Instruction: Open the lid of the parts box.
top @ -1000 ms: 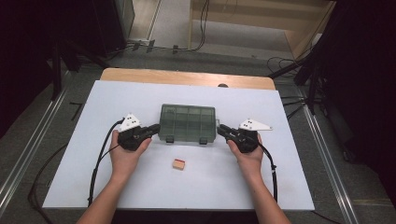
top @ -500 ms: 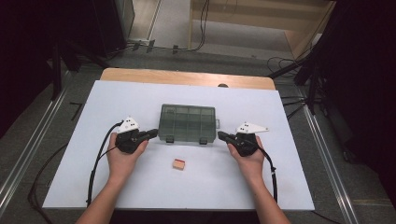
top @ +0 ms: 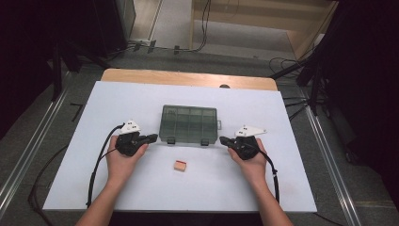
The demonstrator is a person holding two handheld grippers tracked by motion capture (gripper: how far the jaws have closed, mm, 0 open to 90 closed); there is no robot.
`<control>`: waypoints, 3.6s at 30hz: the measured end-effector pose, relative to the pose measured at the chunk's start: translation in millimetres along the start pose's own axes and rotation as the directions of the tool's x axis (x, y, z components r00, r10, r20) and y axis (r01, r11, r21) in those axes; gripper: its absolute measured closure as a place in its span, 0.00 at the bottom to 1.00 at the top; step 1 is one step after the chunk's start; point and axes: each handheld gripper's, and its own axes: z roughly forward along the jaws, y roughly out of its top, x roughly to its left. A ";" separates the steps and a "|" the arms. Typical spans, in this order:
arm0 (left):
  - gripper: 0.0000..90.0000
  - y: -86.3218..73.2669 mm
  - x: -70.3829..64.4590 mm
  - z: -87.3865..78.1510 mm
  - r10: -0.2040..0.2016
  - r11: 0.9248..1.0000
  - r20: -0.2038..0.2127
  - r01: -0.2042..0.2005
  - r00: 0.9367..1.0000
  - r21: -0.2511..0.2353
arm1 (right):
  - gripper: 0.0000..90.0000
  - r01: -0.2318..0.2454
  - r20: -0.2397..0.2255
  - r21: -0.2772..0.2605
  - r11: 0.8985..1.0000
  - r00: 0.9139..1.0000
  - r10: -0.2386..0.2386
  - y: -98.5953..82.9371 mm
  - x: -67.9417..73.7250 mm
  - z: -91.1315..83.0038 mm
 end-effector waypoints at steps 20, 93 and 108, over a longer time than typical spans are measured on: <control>0.99 -0.8 -1.4 3.2 0.005 1.000 0.001 -0.005 1.000 0.013 | 0.98 0.041 0.013 0.022 0.999 0.999 -0.041 -2.4 5.6 7.6; 0.99 9.1 -3.7 -5.9 0.020 0.997 0.037 -0.018 0.999 -0.078 | 0.98 0.034 -0.009 -0.075 0.997 0.999 -0.035 4.0 10.7 -2.8; 0.99 14.6 -2.8 -8.6 0.009 0.992 0.040 -0.004 0.999 -0.125 | 0.98 0.029 -0.001 -0.096 0.995 1.000 -0.030 4.4 12.6 -3.3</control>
